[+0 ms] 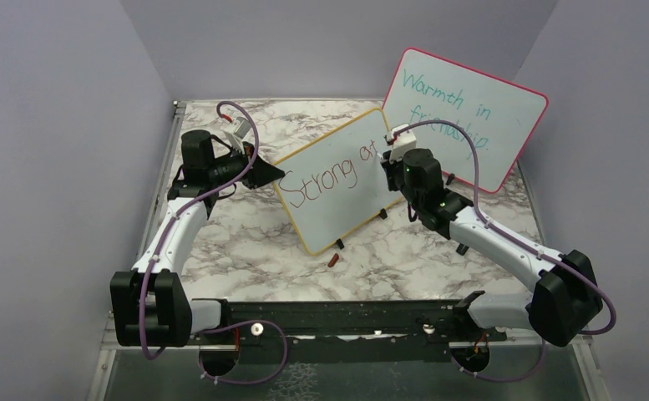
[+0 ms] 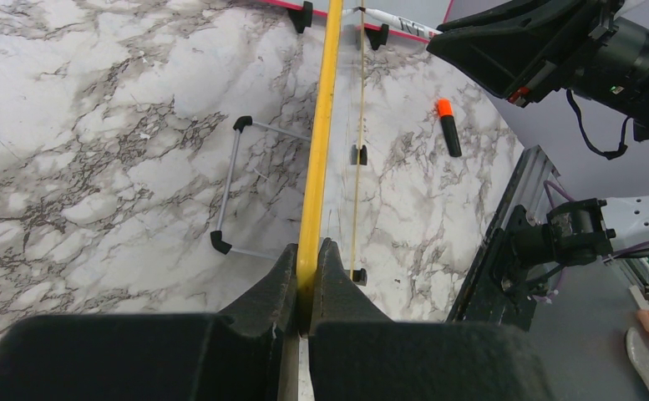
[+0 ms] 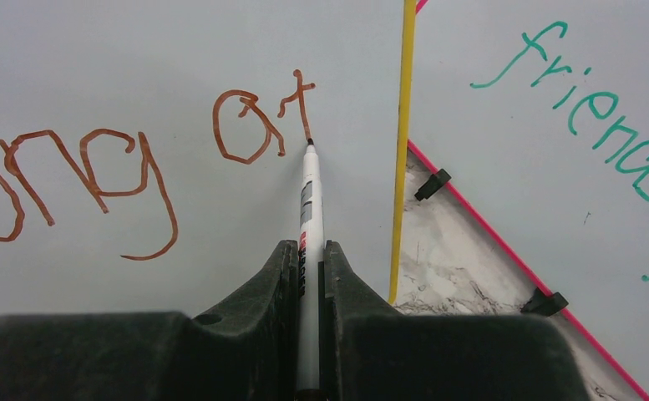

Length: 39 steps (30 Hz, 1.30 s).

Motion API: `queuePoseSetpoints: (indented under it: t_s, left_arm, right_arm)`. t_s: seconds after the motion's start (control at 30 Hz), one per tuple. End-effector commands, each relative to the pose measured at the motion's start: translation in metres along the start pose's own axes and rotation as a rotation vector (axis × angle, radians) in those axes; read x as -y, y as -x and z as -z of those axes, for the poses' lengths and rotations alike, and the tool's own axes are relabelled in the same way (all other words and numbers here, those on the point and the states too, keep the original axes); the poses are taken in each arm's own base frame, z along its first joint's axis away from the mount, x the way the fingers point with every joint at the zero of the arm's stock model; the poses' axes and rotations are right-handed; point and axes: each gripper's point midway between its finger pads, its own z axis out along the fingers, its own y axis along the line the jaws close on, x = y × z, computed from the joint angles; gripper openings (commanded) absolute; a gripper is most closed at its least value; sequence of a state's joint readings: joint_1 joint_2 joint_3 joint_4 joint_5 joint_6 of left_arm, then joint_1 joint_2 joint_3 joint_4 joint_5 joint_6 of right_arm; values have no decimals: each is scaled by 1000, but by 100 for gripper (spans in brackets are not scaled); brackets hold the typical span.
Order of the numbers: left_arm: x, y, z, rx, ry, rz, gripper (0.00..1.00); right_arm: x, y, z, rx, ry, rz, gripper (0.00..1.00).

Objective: Write a sentence on the whiteboard

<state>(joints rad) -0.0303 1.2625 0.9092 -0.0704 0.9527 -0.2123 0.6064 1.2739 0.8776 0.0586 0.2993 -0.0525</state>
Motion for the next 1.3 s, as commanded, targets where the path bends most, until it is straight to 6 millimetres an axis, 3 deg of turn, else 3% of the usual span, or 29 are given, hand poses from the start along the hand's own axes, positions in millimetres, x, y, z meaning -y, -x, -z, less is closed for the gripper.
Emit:
queuePoseSetpoints:
  t_s: [0.0, 0.63, 0.87, 1.1, 1.27]
  left_arm:
    - [-39, -22, -2, -57, 156, -31, 0]
    - [-41, -22, -3, -58, 164, -32, 0]
    - [-40, -16, 0, -43, 175, -46, 0]
    - [-32, 3, 3, 21, 178, -56, 24]
    - [-23, 13, 8, 95, 182, -27, 33]
  right_arm:
    - [6, -14, 0, -36, -32, -5, 1]
    - [17, 14, -6, 63, -95, -26, 1]
    - [13, 21, 11, 77, -47, -45, 1]
    - [10, 26, 34, 89, 10, -52, 1]
    - [5, 27, 45, 99, 51, -66, 1]
